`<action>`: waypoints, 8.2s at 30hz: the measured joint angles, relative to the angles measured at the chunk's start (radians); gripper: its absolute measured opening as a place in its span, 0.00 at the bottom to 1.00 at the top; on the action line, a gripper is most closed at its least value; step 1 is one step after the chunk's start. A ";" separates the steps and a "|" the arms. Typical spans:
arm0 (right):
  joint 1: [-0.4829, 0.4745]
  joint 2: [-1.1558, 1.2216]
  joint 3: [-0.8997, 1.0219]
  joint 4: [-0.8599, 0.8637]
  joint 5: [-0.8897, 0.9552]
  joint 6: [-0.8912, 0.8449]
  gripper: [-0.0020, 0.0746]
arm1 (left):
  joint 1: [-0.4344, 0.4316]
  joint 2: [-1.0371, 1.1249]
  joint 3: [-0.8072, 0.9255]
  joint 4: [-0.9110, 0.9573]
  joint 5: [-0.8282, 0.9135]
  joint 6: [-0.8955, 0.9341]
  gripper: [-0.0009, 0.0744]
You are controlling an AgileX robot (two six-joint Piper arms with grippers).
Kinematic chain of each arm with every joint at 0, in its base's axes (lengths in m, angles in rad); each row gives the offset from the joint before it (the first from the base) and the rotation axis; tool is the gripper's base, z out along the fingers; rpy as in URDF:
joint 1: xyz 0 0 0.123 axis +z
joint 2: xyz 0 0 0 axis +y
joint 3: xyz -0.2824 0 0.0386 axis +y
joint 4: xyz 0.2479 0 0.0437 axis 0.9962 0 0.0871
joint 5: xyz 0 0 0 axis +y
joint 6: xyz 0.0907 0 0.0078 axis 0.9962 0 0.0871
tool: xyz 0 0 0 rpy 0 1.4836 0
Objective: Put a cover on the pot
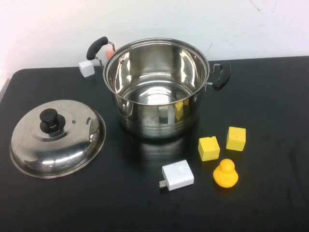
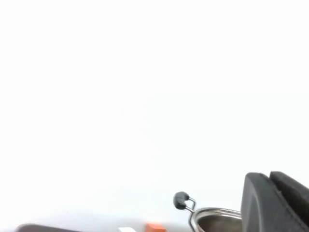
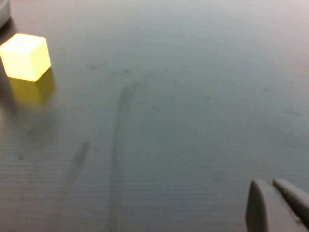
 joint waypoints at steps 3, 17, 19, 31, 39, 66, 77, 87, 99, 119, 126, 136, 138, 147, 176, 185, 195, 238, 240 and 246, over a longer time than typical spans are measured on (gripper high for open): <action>0.000 0.000 0.000 0.000 0.000 0.000 0.02 | 0.000 0.071 -0.088 -0.018 0.045 0.081 0.01; 0.000 0.000 0.000 0.000 0.000 0.000 0.02 | 0.000 0.608 -0.176 -0.009 -0.326 0.137 0.01; 0.000 0.000 0.000 0.000 0.000 0.000 0.02 | 0.000 0.701 -0.176 -0.004 -0.358 0.137 0.01; 0.000 0.000 0.000 0.000 0.000 0.000 0.02 | 0.000 1.235 -0.249 0.042 -0.523 0.092 0.67; 0.000 0.000 0.000 0.000 0.000 0.000 0.02 | 0.000 1.531 -0.437 0.084 -0.512 0.158 0.75; 0.000 0.000 0.000 0.000 0.000 0.000 0.02 | 0.000 1.724 -0.478 -0.056 -0.649 0.192 0.46; 0.000 0.000 0.000 0.000 0.000 0.000 0.02 | 0.000 1.628 -0.478 -0.056 -0.630 0.332 0.46; 0.000 0.000 0.000 0.000 0.000 0.000 0.02 | 0.000 1.276 -0.529 -0.204 -0.320 0.416 0.46; 0.000 0.000 0.000 0.000 0.000 0.000 0.02 | -0.161 1.348 -0.987 0.013 0.118 0.076 0.46; 0.000 0.000 0.000 0.000 0.000 0.000 0.02 | -0.319 1.805 -1.320 0.182 0.121 0.078 0.46; 0.000 0.000 0.000 0.000 0.000 0.000 0.02 | -0.319 1.810 -1.322 0.189 0.095 0.013 0.46; 0.000 0.000 0.000 0.000 0.000 0.000 0.02 | -0.331 1.810 -1.335 0.206 0.110 -0.036 0.46; 0.000 0.000 0.000 0.000 0.000 0.000 0.02 | -0.345 1.810 -1.345 0.229 0.139 -0.044 0.46; 0.000 0.000 0.000 0.000 0.000 0.000 0.02 | -0.377 1.841 -1.352 0.282 0.163 -0.053 0.46; 0.000 0.000 0.000 0.000 0.000 0.000 0.02 | -0.373 1.815 -1.373 0.283 0.289 -0.102 0.45; 0.000 0.000 0.000 0.000 0.000 0.000 0.02 | -0.373 1.815 -1.425 0.283 0.388 -0.114 0.45; 0.000 0.000 0.000 0.000 0.000 0.000 0.02 | -0.373 1.815 -1.431 0.283 0.434 -0.116 0.45; 0.000 0.000 0.000 0.000 0.000 0.000 0.02 | -0.373 1.552 -1.442 0.457 0.537 -0.133 0.49; 0.000 0.000 0.000 0.000 0.000 0.000 0.02 | -0.373 1.524 -1.442 0.461 0.547 -0.138 0.33; 0.000 0.000 0.000 0.000 0.000 0.000 0.02 | -0.373 1.443 -1.442 0.465 0.562 -0.192 0.04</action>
